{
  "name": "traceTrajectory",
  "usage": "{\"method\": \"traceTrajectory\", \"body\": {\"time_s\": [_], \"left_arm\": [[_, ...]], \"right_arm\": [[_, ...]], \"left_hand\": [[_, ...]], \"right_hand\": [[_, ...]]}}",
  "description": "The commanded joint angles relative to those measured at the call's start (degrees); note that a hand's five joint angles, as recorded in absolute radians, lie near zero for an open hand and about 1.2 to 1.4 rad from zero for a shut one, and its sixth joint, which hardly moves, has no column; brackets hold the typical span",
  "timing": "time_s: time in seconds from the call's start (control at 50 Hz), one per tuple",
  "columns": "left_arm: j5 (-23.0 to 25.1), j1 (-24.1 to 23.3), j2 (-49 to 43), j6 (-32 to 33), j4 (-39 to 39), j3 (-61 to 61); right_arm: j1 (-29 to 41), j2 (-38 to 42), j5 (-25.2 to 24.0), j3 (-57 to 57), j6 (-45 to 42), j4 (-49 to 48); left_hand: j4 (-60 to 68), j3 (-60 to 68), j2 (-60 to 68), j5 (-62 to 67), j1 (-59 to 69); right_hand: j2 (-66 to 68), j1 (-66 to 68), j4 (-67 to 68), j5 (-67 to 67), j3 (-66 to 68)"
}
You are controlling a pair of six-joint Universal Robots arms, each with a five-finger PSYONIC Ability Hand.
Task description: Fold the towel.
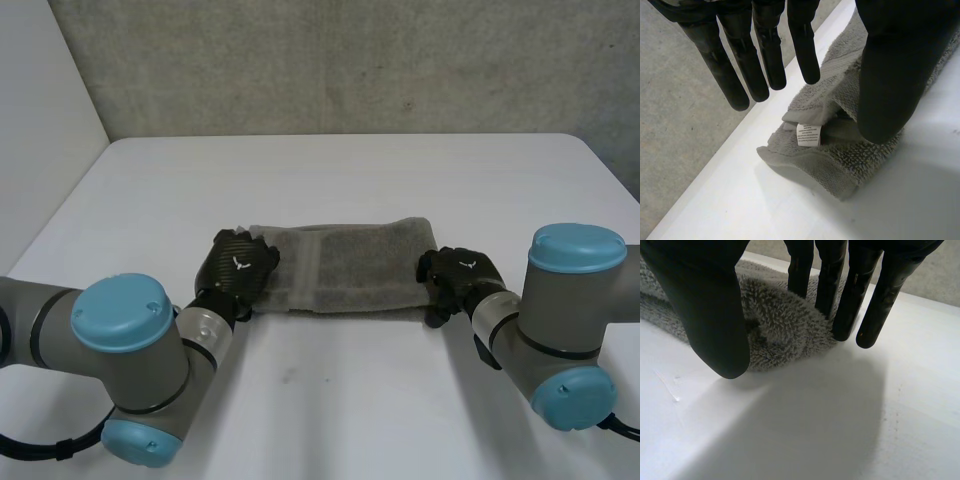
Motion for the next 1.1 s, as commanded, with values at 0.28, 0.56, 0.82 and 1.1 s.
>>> {"method": "traceTrajectory", "body": {"time_s": [0.28, 0.56, 0.82, 1.1], "left_arm": [[0.01, 1.21, 7.32, -1.63, -8.25, -0.55], [0.28, 6.48, 13.31, -5.15, -11.34, -2.23], [0.28, 6.66, 14.01, -9.8, -11.51, -1.61], [0.19, 5.08, 13.58, -17.79, -12.12, 5.5]], "right_arm": [[-2.62, -0.83, 0.1, -0.05, 6.09, -0.76], [-1.62, -8.57, 0.28, -3.8, -22.12, -4.71], [20.57, 5.06, -6.49, -14.38, -26.96, -2.08], [14.5, -3.47, -4.38, -13.76, -12.2, 0.91]], "left_hand": [[-24.62, -24.65, -24.64, -24.57, -24.96], [-24.62, -24.65, -24.64, -24.57, -24.96], [-24.45, -24.48, -24.47, -24.4, -24.79], [-23.27, -23.3, -23.3, -23.22, -23.62]], "right_hand": [[44.2, 49.34, 44.58, 44.79, 44.62], [44.2, 49.34, 44.58, 44.79, 44.62], [44.2, 49.34, 44.58, 44.79, 44.62], [-25.8, -20.66, -25.42, -25.21, -25.38]]}}
